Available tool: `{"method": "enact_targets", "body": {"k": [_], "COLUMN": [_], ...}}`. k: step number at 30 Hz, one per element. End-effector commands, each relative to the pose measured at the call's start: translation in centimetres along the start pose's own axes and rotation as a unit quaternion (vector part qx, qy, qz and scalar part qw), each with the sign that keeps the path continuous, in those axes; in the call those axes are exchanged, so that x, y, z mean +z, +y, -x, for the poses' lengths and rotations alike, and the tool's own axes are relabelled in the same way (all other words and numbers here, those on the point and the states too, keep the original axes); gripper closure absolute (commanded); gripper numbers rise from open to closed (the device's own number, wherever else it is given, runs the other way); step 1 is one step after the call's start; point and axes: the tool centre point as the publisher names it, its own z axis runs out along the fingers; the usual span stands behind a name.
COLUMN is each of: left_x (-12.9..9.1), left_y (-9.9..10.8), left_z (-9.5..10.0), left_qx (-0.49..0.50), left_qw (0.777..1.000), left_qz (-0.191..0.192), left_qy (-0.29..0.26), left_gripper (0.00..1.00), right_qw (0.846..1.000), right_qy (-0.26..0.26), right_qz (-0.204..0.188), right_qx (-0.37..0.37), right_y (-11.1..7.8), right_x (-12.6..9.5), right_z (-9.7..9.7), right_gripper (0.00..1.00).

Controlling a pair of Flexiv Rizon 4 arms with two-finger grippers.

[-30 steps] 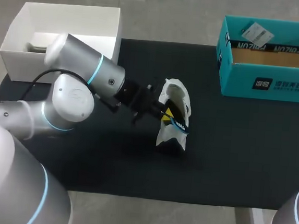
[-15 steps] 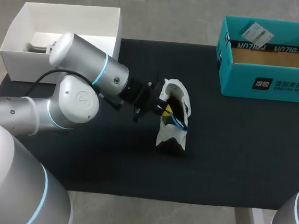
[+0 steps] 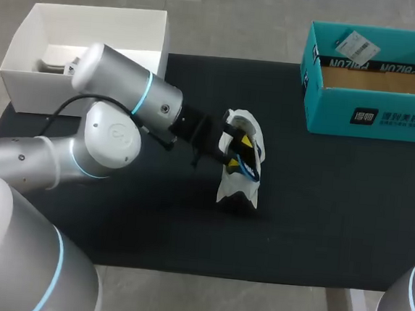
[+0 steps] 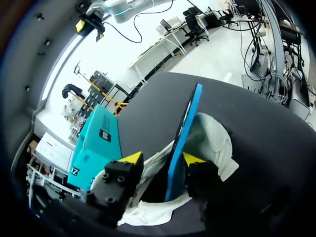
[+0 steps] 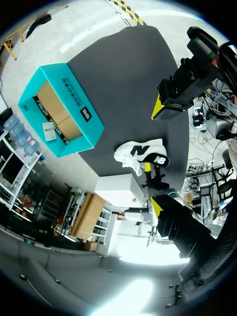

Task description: Take the shoe out of the shoebox, open the shoe tongue, remove and reinsert the insole, then place the shoe into the shoebox

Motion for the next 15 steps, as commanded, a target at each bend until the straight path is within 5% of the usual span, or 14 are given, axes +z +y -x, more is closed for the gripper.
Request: {"method": "enact_targets", "body": {"k": [1,4,7,15], "left_x": [-0.9,-0.6,0.0,0.8], "left_y": [-1.1,-1.3,-1.0,-0.3], "left_z": [-0.4,-0.6,-1.1,-1.5], "left_qx": [0.007,0.017,0.019,0.027], "left_qw": [1.0,1.0,1.0,0.999], "left_qz": [-0.003,-0.002,0.001,0.016], "left_qy": [-0.005,0.006,0.019,0.025], "left_gripper": [0.4,0.58,1.0,1.0], "right_qw": [1.0,1.0,1.0,1.0], "right_qy": [-0.001,-0.001,-0.001,-0.001], "right_qz": [0.0,0.0,0.0,0.0], "right_qx": [0.001,0.001,0.001,0.001], "right_y": [0.0,0.0,0.0,0.0], "right_x": [0.1,0.1,0.1,0.1], "right_z": [0.0,0.0,0.0,0.0], "right_gripper": [0.0,0.0,0.0,0.0]}}
